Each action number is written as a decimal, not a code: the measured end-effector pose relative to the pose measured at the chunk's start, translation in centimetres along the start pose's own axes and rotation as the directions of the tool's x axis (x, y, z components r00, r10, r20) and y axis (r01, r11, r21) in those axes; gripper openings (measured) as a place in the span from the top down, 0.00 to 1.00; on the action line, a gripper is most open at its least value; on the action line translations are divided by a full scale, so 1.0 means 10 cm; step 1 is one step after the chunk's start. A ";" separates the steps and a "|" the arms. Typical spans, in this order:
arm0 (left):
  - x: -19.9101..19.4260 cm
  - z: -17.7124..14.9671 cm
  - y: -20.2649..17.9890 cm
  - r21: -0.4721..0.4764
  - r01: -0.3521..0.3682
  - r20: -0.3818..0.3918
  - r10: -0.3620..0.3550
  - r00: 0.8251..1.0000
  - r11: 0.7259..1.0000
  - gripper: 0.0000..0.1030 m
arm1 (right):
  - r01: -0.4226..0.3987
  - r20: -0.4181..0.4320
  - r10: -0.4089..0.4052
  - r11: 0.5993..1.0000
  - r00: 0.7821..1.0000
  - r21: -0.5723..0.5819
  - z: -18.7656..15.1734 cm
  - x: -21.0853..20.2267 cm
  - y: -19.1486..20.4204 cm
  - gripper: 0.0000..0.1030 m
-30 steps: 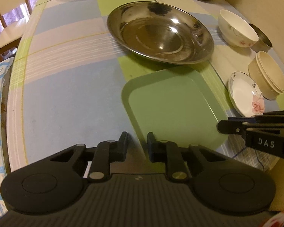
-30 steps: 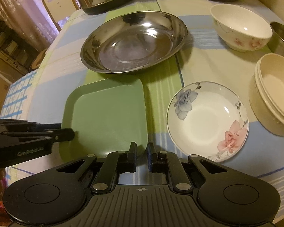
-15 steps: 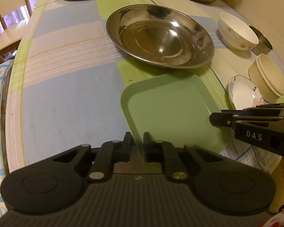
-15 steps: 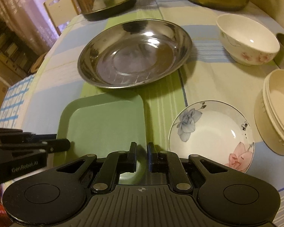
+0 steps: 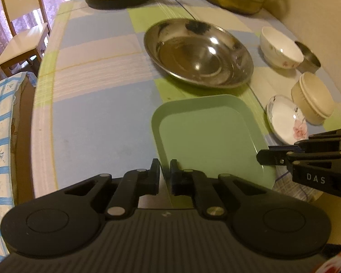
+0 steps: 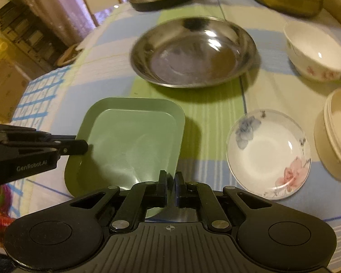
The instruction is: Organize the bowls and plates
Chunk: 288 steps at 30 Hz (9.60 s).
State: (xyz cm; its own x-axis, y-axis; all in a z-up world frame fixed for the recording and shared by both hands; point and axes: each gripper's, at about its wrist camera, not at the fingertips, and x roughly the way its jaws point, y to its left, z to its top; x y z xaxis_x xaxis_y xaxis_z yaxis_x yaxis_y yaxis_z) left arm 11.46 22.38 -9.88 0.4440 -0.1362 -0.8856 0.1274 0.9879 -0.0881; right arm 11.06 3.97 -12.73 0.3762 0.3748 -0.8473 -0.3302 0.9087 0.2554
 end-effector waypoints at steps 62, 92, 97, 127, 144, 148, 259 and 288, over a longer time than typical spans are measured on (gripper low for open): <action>0.88 1.46 -0.15 0.047 -0.008 0.118 0.003 0.993 0.999 0.72 | 0.065 0.236 -0.112 0.978 0.965 0.200 1.18 0.32 -0.84 0.53; -0.24 0.45 -0.93 -0.063 0.004 0.121 0.003 0.993 0.998 0.51 | -0.009 0.200 -0.026 0.985 0.980 0.172 0.21 -0.88 -0.89 0.34; -0.35 0.25 -1.18 -0.080 -0.002 0.114 0.012 0.993 0.997 0.51 | 0.008 0.177 -0.032 0.991 0.984 0.135 0.00 -1.02 -0.96 0.34; -0.84 -0.59 -2.36 -0.223 -0.131 0.140 0.165 0.976 0.966 0.51 | -0.104 0.160 0.113 0.993 0.981 -0.061 -0.75 -1.66 -1.29 0.34; -0.82 -0.68 -2.43 -0.233 -0.166 0.103 0.194 0.976 0.958 0.51 | -0.120 0.133 0.122 0.993 0.984 -0.018 -0.84 -1.62 -1.42 0.34; -0.68 -0.58 -2.28 -0.209 -0.150 0.095 0.173 0.980 0.966 0.51 | -0.103 0.132 0.100 0.995 0.986 0.014 -0.78 -1.55 -1.42 0.34; 0.57 1.17 -0.78 -0.056 -0.042 0.180 0.051 0.982 0.998 0.92 | -0.010 0.163 -0.005 0.995 0.987 0.096 1.00 -0.06 -0.83 0.90; 1.26 1.51 -0.34 -0.072 -0.061 0.072 0.067 0.995 0.996 0.88 | -0.004 0.062 -0.006 0.987 0.998 0.162 1.40 0.76 -0.95 0.89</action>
State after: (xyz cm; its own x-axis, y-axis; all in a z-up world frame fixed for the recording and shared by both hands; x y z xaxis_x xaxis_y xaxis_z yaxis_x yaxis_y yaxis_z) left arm 29.97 16.17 -13.86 0.5144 -0.0751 -0.8543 0.0356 0.9972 -0.0663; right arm 29.18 0.78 -15.10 0.4310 0.3796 -0.8186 -0.1872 0.9251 0.3305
